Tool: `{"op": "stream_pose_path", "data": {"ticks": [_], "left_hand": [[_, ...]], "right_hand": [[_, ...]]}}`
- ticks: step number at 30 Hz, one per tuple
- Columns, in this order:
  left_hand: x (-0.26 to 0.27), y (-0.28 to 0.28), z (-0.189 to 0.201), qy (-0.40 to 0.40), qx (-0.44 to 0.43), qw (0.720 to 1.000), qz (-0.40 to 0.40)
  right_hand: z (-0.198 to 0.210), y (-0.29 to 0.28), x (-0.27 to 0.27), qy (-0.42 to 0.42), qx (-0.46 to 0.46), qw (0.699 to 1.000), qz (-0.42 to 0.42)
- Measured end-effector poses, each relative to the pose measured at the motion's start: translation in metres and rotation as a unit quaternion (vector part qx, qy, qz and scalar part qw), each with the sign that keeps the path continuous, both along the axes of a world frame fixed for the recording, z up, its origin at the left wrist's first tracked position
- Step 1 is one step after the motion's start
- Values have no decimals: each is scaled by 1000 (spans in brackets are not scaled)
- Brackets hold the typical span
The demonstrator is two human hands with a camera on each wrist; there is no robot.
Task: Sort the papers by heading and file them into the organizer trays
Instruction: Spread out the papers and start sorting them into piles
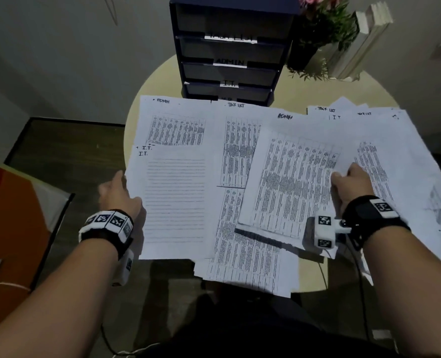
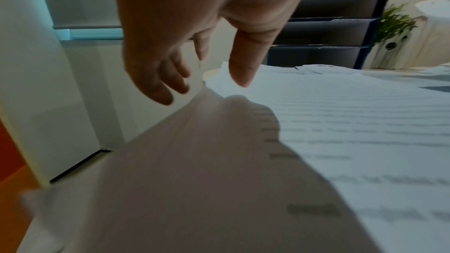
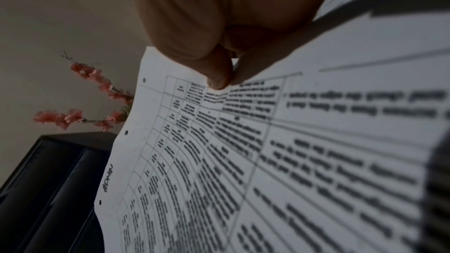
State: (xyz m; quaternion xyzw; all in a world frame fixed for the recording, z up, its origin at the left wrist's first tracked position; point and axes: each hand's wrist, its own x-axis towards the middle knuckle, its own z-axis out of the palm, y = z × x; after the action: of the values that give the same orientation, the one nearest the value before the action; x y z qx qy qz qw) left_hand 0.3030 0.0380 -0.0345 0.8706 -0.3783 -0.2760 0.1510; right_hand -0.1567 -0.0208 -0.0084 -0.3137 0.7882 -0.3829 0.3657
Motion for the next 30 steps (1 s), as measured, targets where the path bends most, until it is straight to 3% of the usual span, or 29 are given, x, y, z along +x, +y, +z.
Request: {"op": "stream_pose_path", "data": {"ticks": [2, 4, 8, 10, 15, 18, 20, 23, 25, 28, 30], "left_hand": [[-11, 1, -2, -52, -29, 998, -23], [-29, 1, 1, -23, -76, 996, -49], [-84, -1, 16, 254, -110, 958, -70], [-106, 3, 17, 308, -93, 945, -57], [-109, 9, 3, 195, -81, 975, -69], [-106, 9, 1, 189, -106, 974, -65], [-107, 7, 0, 201, -132, 970, -23], [-110, -1, 2, 243, -93, 965, 13], [-112, -4, 3, 272, -49, 961, -21], [-112, -9, 4, 229, -14, 968, -102], [-110, -14, 8, 234, -28, 969, -79]], "right_hand": [[-2, 8, 15, -15, 20, 999, 28], [-6, 18, 34, -17, 25, 997, 75], [-22, 35, 77, -64, 43, 986, 147], [-26, 41, 93, -69, 45, 980, 180], [-27, 52, 102, 43, 73, 953, 292], [-28, 54, 96, -7, 117, 936, 333], [-24, 54, 94, 17, 131, 916, 379], [-24, 46, 93, 31, 91, 942, 322], [-21, 36, 94, 25, 63, 960, 271], [-10, 25, 96, 9, 61, 963, 260], [-8, 22, 101, -12, 99, 950, 296]]}}
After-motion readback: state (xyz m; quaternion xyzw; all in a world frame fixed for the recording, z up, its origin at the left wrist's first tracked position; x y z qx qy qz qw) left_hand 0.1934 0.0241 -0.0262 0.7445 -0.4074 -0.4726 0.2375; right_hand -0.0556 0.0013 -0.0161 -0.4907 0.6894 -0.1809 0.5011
